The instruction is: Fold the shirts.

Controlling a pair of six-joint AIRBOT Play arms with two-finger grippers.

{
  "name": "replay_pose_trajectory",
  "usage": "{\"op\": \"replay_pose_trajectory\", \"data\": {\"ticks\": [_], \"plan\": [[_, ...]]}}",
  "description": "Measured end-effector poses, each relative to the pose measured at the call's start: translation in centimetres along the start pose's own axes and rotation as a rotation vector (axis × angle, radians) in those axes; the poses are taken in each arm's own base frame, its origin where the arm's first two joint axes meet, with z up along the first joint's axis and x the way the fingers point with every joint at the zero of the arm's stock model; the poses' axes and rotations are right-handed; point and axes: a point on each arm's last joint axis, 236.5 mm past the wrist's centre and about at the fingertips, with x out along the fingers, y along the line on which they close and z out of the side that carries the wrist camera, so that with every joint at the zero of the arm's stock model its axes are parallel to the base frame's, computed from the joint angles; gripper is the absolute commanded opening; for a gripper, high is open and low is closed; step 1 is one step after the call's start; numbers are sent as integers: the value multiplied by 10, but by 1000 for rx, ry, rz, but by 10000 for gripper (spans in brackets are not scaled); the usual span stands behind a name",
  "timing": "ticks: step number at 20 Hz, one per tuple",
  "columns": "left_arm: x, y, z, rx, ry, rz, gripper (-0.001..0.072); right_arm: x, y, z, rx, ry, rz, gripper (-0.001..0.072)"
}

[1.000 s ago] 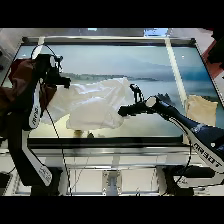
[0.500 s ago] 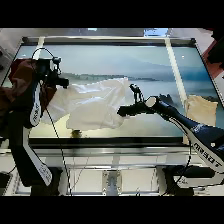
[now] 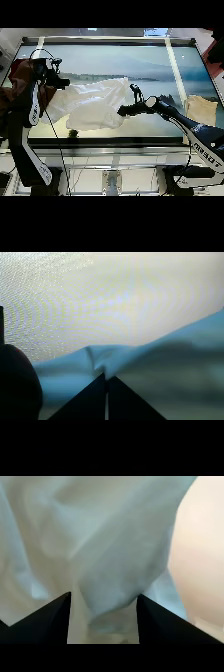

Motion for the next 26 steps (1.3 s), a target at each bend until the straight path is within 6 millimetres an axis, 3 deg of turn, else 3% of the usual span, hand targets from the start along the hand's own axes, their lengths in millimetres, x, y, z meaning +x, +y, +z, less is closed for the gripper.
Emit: {"op": "replay_pose_trajectory", "data": {"ticks": [2,5,8,9,10,11,15,18,20,21,24,26], "plan": [[-13,-1,7,-1,-22,-4,14,0,-8,-3,-6,12,-32,511],[-29,-2,15,-7,-53,-7,14,1,-10,-6,7,23,-37,511],[-37,-3,15,-17,-55,-9,14,4,-10,4,21,-18,-36,482],[-38,-3,14,-21,-52,-9,14,5,-10,7,30,-33,-34,375],[-40,-4,14,-22,-51,-10,14,6,-10,11,40,-50,-32,161],[-40,-4,14,-25,-51,-11,14,7,-11,14,47,-60,-30,39],[-42,-5,9,-31,-29,-14,13,8,-15,25,46,-108,-35,27],[-54,-6,2,-31,-14,-14,13,-11,-23,47,32,-169,-51,27],[-78,-6,2,-27,-39,-10,13,-47,-26,74,-2,-243,-65,26],[-95,-7,2,-25,-57,-8,13,-76,-26,91,-31,-298,-79,26],[-163,-13,0,-13,-154,-8,13,-183,-17,131,-127,-482,-135,25],[-227,-34,-6,8,-260,-65,13,-272,2,146,-206,-643,-189,25]]}}
